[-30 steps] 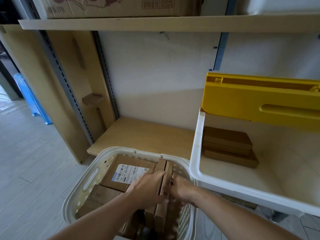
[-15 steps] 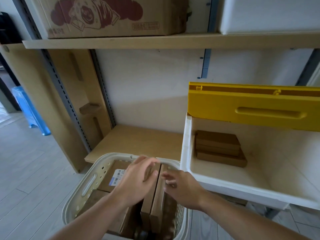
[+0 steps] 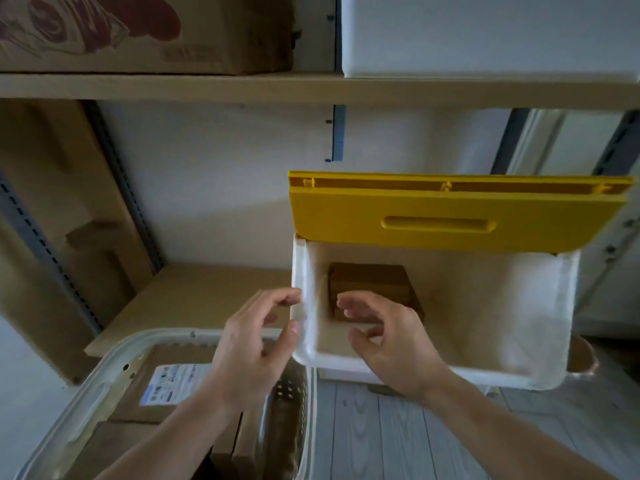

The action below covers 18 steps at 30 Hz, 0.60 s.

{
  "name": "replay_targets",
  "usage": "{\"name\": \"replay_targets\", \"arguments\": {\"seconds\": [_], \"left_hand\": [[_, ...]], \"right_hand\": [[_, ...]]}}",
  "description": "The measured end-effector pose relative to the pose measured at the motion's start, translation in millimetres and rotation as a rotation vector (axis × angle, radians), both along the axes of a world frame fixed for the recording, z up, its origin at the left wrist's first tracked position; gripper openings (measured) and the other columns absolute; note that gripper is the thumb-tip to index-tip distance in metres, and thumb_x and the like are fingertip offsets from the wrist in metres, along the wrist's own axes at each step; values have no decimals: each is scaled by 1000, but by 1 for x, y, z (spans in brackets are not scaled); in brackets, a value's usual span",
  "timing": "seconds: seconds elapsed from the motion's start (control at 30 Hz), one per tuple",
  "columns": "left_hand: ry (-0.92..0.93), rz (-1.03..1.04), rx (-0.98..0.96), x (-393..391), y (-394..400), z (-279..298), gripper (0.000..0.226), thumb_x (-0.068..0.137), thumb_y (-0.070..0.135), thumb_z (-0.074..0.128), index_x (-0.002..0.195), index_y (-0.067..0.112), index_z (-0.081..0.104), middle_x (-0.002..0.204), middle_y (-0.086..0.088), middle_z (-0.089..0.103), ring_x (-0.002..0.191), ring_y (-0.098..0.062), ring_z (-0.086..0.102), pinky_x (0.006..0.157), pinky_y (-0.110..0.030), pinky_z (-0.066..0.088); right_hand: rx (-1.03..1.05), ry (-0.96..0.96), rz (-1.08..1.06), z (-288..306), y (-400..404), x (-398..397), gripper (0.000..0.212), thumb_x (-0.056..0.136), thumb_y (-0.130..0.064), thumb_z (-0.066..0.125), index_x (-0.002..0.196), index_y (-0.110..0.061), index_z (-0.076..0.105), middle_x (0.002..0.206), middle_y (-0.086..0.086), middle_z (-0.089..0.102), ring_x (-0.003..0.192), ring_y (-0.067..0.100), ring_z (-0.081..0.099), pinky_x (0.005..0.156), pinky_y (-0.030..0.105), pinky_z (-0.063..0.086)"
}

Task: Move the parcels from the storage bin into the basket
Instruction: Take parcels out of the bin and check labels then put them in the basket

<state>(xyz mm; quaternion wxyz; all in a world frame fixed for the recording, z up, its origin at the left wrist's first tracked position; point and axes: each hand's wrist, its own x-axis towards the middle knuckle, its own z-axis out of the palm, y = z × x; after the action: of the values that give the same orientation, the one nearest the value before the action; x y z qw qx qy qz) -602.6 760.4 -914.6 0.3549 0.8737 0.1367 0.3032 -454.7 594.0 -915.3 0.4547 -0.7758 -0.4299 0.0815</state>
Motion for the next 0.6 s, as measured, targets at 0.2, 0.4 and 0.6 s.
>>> {"name": "replay_targets", "arguments": {"seconds": [0.2, 0.4, 0.6], "left_hand": [[11, -69, -33, 37, -29, -7, 41, 99, 37, 51, 140, 38, 48, 134, 41, 46, 126, 24, 38, 102, -5, 31], [73, -66, -12, 68, -43, -10, 40, 103, 26, 45, 142, 31, 49, 142, 23, 50, 134, 11, 40, 108, -9, 30], [151, -2, -56, 102, -43, -22, 39, 103, 27, 46, 142, 31, 49, 134, 20, 56, 123, 4, 52, 107, -26, 43]], "right_hand": [[-6, -69, -103, -3, -32, 26, 53, 89, -12, 69, 138, -31, 57, 132, -26, 59, 128, -6, 50, 101, 24, 50], [-17, -56, -176, -6, -51, 42, 55, 88, -10, 69, 138, -29, 58, 130, -23, 61, 126, -7, 51, 96, 12, 46], [-86, -55, -229, -17, -46, 60, 57, 87, -13, 69, 140, -27, 55, 132, -21, 60, 123, -6, 51, 99, 6, 37]]}}
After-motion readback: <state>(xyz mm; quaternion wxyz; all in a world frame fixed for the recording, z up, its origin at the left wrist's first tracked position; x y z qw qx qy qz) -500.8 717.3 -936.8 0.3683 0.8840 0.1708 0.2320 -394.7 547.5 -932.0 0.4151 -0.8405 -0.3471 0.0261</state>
